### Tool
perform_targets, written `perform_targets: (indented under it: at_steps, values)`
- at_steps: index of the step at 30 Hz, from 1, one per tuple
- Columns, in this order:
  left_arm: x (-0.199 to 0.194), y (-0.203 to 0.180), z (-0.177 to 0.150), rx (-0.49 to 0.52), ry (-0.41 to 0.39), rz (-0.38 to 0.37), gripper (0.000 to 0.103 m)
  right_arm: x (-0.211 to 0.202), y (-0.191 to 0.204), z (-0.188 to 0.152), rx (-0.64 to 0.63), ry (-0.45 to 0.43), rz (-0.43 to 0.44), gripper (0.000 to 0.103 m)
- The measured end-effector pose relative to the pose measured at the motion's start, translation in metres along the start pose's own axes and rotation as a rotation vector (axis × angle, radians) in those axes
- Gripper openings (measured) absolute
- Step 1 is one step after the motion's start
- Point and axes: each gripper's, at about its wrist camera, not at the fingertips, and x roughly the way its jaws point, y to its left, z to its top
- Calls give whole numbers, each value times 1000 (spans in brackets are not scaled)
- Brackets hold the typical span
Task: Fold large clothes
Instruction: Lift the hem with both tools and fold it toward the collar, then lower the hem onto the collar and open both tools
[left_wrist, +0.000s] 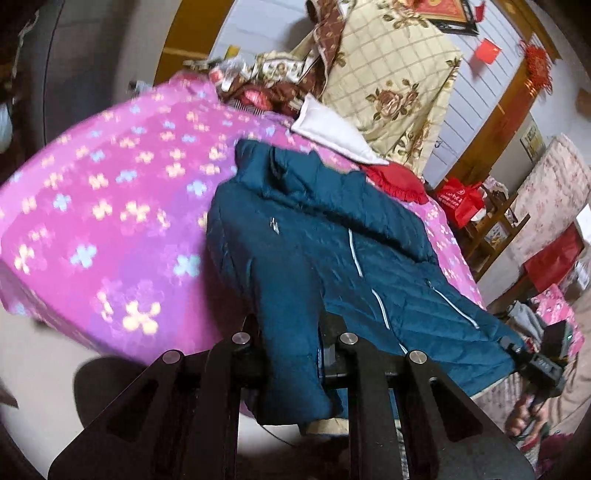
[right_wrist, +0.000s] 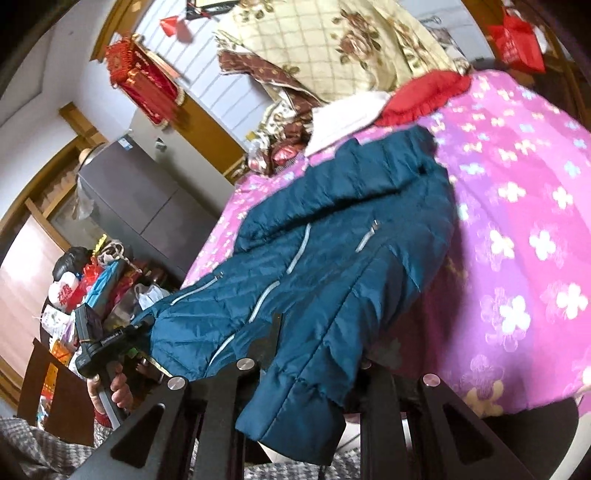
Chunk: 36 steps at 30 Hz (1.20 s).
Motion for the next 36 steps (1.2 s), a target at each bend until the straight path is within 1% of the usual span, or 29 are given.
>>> perform_targets:
  at_steps: [6,10,15,18,26,33,36]
  values:
    - [5,-15,30,70,-60,29,14,-3,13,27,-56,-53,-10,17]
    - [14,-29,58,126,-119,68,14,2,24,57,-104,-93,-41,17]
    - [34,-44,97,172,-172,126,14,7,31,94,-158,-137,-86,17]
    - [50,-48,121,184,-188,152,14,15,34,117,-177,-156,-103,17]
    - [97,-62,175,212,-186,228,14,48,25,178,-155,-174,-153,17]
    - [146,-66,221,177,-146,272,14,86,6,230,-90,-170,-188,17]
    - [173,-68,239,171,-126,315,14,105,-6,250,-63,-166,-217,17]
